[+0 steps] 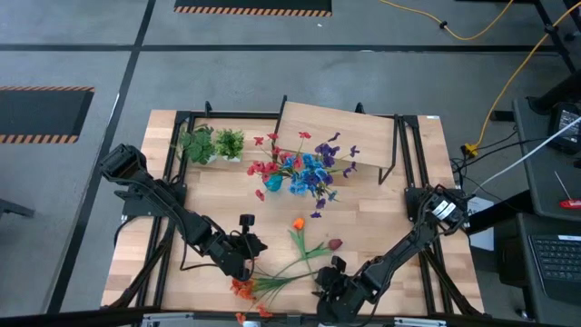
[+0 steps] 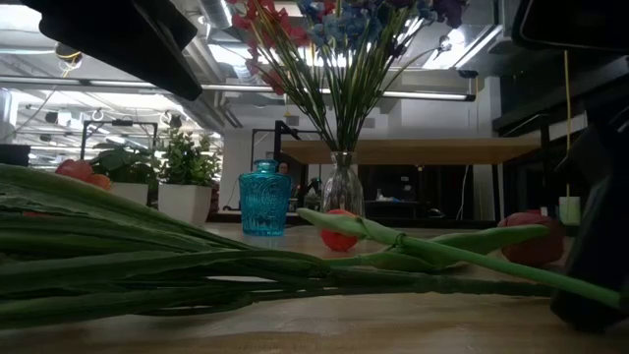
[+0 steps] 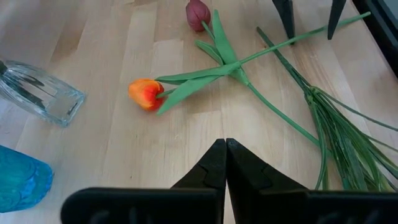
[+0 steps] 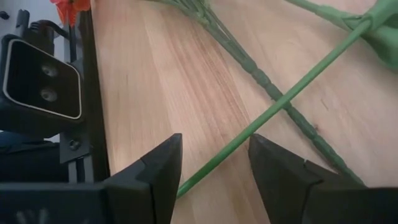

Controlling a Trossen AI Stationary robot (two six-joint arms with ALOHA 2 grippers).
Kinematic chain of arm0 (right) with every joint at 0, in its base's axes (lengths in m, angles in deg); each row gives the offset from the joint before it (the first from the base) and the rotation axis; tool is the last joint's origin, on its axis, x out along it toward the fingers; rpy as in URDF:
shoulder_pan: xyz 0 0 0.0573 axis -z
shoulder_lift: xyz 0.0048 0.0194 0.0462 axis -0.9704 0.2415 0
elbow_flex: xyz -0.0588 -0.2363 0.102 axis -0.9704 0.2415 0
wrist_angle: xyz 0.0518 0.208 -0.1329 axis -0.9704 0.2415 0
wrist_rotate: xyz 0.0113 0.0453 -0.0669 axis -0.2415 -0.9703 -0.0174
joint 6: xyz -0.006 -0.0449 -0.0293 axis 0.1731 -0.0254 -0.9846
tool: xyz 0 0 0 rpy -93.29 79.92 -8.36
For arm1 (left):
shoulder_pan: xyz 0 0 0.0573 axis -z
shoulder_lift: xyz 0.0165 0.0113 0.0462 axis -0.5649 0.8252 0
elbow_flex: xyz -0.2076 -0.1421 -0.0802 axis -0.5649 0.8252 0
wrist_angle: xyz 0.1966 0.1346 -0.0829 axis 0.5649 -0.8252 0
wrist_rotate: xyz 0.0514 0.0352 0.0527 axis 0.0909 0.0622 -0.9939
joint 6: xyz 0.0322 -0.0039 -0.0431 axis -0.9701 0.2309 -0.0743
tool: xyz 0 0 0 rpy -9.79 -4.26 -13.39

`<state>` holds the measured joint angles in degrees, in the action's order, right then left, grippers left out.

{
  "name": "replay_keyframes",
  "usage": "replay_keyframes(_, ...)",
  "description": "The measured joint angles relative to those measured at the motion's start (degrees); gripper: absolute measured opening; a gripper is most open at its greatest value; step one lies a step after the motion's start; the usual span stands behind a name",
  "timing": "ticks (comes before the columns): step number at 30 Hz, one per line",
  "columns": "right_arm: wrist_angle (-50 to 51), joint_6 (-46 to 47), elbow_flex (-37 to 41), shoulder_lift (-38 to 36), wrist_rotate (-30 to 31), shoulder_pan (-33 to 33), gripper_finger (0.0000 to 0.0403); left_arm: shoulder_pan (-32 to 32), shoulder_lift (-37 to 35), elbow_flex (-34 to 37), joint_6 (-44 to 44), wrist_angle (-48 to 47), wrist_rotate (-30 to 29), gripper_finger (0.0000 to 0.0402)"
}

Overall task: Pick and place flowers into a vace then onto a shelf
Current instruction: Put the orange tulip into the blue vase

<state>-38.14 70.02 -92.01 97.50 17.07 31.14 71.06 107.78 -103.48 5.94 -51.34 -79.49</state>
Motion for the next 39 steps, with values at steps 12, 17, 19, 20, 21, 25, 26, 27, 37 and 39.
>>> replay_keyframes(12,-0.28,0.41,0.12,0.27,0.79,0.81,0.0048,0.0,0.0,0.0,0.0,0.04,-0.02,0.0005)
replay_keyframes(17,-0.88,0.31,0.11,0.31,0.64,1.33,0.0012,0.0,0.0,0.02,0.0,0.04,-0.02,0.0003)
replay_keyframes(19,-1.35,0.2,0.13,0.22,1.21,1.38,0.0008,0.0,0.0,0.0,-0.02,0.04,-0.02,0.0001)
replay_keyframes(20,-1.02,0.22,0.13,-0.04,1.1,1.43,0.0006,0.0,0.0,0.01,-0.02,0.02,-0.02,0.0001)
replay_keyframes(21,-0.58,0.3,0.14,-0.39,0.85,1.51,0.0005,0.0,0.0,0.0,-0.06,0.03,-0.02,0.0001)
replay_keyframes(25,3.0,-0.17,0.48,-2.78,1.93,1.6,0.0003,0.29,0.0,0.0,-1.31,0.32,-1.51,0.0002)
replay_keyframes(26,4.23,0.08,0.42,-3.67,2.73,1.6,0.0003,0.52,0.0,0.0,-1.92,0.3,-2.2,0.0001)
replay_keyframes(27,6.32,0.27,0.4,-4.86,3.57,1.6,0.0003,0.89,0.0,0.0,-2.58,0.28,-2.77,0.0001)
replay_keyframes(37,22.72,0.12,0.26,-13.74,12.24,-0.66,0.0001,7.53,-1.04,0.02,-3.35,-0.92,-8.36,0.0001)
replay_keyframes(39,24.71,-0.81,0.26,-15.27,13.08,-1.01,0.0001,8.68,-1.26,0.02,-2.81,-1.94,-8.8,0.0002)
